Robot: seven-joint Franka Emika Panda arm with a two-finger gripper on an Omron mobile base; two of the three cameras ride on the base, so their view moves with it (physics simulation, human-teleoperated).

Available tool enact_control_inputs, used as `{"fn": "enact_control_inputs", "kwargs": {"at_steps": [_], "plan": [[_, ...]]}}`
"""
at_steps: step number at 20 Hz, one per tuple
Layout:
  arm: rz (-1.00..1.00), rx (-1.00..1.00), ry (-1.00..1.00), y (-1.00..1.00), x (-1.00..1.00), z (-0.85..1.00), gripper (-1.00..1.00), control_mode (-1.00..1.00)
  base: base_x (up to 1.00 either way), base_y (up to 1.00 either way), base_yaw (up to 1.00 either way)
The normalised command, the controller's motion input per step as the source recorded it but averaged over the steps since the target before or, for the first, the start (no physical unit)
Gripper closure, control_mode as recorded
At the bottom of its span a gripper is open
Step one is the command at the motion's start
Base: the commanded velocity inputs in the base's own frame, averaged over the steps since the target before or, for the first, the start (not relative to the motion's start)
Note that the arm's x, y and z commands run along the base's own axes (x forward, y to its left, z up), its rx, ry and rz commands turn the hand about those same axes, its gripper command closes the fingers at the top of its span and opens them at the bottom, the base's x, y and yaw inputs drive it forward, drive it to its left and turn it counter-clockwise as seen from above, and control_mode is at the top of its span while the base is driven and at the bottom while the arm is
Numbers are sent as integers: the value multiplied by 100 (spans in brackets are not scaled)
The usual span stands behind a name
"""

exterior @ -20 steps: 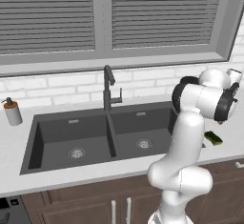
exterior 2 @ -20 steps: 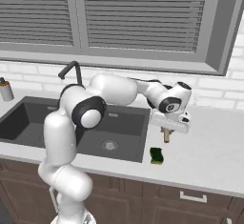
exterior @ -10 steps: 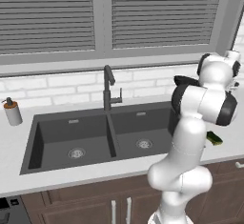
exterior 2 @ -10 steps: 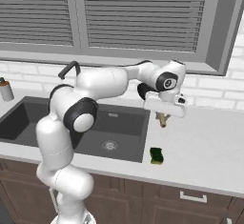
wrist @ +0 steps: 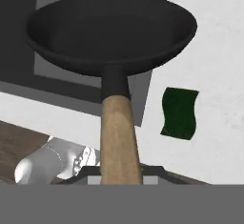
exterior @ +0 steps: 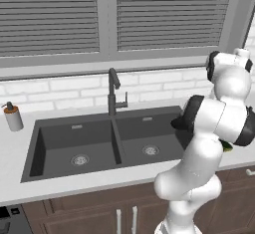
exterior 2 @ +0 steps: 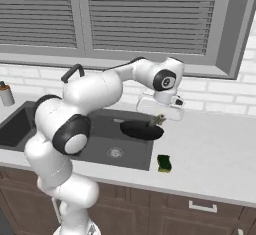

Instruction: Pick the pan and sponge and place them into the sink. Then turn on the water.

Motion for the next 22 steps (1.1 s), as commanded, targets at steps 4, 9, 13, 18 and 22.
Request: {"fn": "enact_control_inputs", "kwargs": {"at_steps": [4,9,13,18,22], "plan": [[6,4,-28,45,-61,34,100,-100,0,0,0],[4,2,-52,47,-57,40,100,-100,0,0,0],[11,3,-58,49,-11,16,100,-100,0,0,0],[20,4,-18,46,20,1,100,-100,0,0,0],[24,6,-1,19,34,0,100,-100,0,0,0]]}}
